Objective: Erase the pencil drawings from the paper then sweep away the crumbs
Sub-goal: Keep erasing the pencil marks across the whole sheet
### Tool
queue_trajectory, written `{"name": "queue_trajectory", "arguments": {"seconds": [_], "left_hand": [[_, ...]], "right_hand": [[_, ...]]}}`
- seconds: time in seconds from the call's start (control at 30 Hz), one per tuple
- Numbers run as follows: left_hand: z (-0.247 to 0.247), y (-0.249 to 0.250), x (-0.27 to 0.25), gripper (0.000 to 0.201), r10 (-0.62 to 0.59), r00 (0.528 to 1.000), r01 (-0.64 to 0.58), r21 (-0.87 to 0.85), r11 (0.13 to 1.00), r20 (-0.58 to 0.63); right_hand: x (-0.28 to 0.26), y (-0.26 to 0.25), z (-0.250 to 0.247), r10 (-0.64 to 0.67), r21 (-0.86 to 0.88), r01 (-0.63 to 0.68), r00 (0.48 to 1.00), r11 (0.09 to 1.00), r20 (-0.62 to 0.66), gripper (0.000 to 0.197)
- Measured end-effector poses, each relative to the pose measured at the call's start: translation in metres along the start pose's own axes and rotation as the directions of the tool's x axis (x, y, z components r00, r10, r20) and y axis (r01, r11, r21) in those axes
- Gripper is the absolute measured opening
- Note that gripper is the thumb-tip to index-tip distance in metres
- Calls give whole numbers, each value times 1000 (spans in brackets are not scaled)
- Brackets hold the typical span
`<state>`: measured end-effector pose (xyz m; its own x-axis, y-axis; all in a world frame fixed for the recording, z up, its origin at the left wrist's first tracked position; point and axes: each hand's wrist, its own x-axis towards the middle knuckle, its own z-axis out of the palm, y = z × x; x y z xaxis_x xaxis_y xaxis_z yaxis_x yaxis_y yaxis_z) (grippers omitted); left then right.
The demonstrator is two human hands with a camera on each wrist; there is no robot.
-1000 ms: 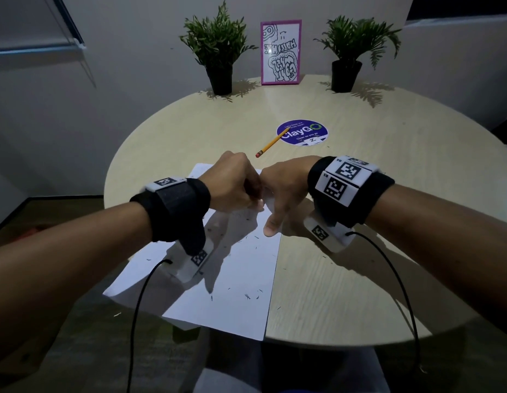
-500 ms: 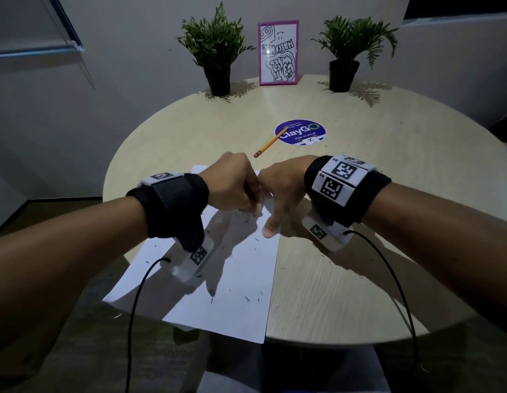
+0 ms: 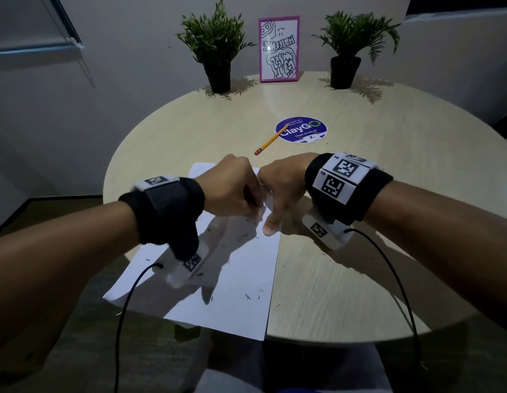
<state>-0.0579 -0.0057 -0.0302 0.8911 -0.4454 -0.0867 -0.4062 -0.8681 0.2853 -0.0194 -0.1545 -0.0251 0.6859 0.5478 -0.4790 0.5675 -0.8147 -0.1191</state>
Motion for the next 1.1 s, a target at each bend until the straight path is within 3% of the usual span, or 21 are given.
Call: {"name": "queue_trajectory", "arguments": {"seconds": [0.13,0.23,0.33,0.57,0.67,0.83,1.0,1.1], "left_hand": [[-2,3,-9,10,27,995,-25,-24,999,93],[-12,-6,7,13,-50,998,49,-19,999,-30],[-13,-15,16,12,-92,991,91,-17,996,-100],[1,-7,-14,9,29,999,-29,18,999,21],[-3,-4,-14,9,31,996,-29,-22,999,87],[-11,-15,5,12,-139,982,128,-85,988,-130],[4,-4,-19,9,-14,996,17,31,999,-85],[5,3,-30,5,29,999,-28,18,999,-27]], "right_hand": [[2,-2,-2,31,0,-31,999,1000,21,59],[0,-2,-2,41,-20,-41,999,999,6,54],[1,-2,-2,67,-55,-66,998,996,16,67],[9,-8,1,29,-79,-24,998,997,63,87],[10,-8,1,23,-72,-18,998,997,63,87],[8,-7,1,51,-80,-46,997,996,62,91],[9,-7,1,42,-77,-39,998,996,43,90],[10,-8,0,28,-74,-24,998,997,51,87]]}}
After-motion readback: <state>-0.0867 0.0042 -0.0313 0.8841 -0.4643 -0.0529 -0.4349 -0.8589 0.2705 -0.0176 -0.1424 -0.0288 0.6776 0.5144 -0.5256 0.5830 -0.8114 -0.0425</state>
